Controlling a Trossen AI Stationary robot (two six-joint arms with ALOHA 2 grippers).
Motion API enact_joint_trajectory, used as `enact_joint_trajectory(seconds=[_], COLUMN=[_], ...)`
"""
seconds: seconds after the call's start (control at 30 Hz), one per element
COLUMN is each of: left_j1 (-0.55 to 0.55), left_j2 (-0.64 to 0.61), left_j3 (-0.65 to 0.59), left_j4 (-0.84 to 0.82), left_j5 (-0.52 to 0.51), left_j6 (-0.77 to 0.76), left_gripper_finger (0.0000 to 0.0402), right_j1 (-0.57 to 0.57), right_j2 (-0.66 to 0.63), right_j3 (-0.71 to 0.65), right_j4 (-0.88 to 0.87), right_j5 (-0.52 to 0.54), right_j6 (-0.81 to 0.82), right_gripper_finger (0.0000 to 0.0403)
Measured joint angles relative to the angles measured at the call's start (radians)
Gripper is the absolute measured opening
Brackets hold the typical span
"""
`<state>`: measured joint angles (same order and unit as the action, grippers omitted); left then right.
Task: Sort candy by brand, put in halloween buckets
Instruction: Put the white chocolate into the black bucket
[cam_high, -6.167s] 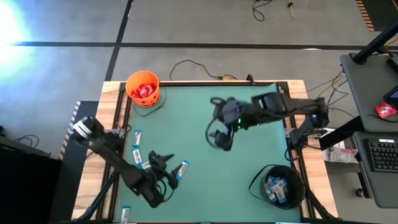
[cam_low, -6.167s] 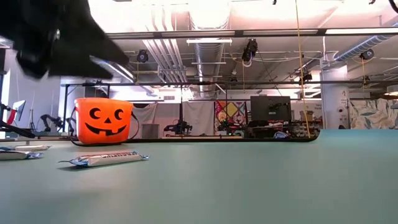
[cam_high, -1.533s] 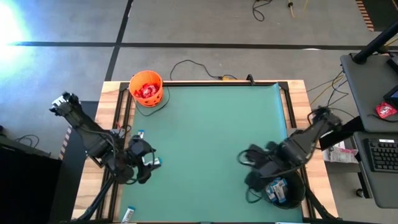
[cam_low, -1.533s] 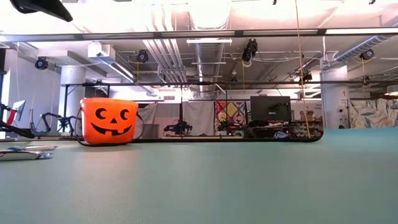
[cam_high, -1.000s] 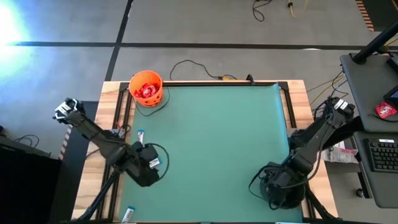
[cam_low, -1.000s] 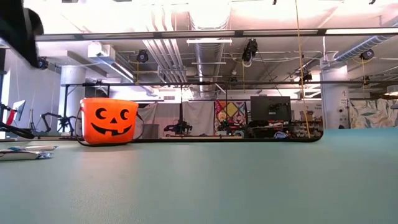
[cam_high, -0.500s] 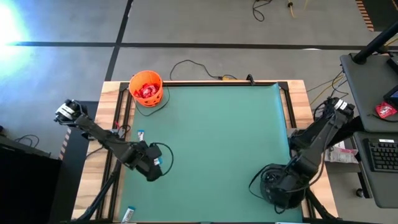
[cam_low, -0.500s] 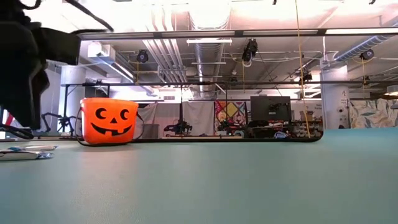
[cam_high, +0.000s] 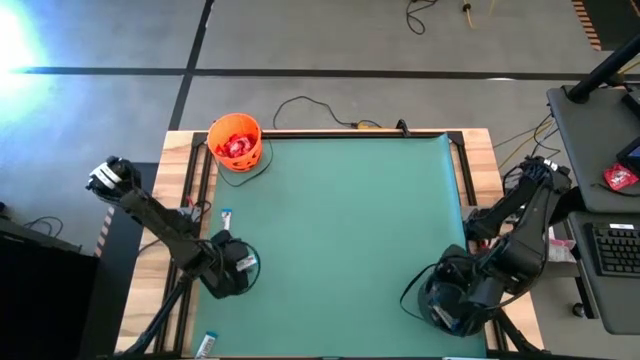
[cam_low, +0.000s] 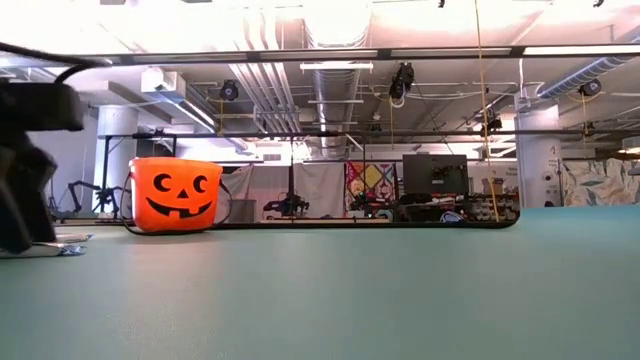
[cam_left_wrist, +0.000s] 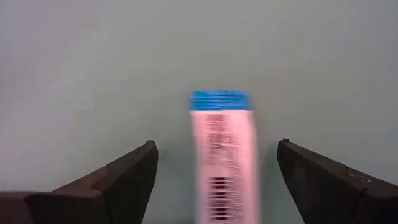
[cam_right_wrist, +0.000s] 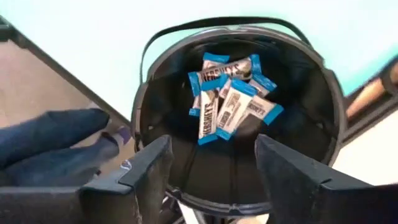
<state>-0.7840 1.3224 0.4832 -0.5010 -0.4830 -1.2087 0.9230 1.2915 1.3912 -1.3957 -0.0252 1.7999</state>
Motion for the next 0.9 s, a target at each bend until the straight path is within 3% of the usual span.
enact_joint_trajectory(seconds=[0.27, 0.37, 0.6, 0.9], left_j1=[-0.052, -0.079, -0.126, -0.170], left_j2=[0.049, 0.099, 0.284, 0.391], left_j3=[-0.087, -0.089, -0.088, -0.079], left_j4=[0.171, 0.200, 0.364, 0.382], left_j5=[-0.076, -0.157, -0.322, -0.444], left_j6=[-0.026, -0.022, -0.064, -0.193], left_gripper_finger=[0.0311, 0.0311, 0.0311, 0.0299], right_j1=[-0.001, 0.000, -0.053, -0.276], right_j2=[0.000, 0.003, 0.053, 0.094], right_j3=[0.085, 0.113, 0.167, 0.160], right_j4=[-0.099, -0.062, 0.001, 0.224], right_j5=[0.009, 0.087, 0.383, 0.403], right_j6=[0.111, 0.085, -0.104, -0.556], right_gripper_finger=[0.0219, 0.0219, 0.0219, 0.0219])
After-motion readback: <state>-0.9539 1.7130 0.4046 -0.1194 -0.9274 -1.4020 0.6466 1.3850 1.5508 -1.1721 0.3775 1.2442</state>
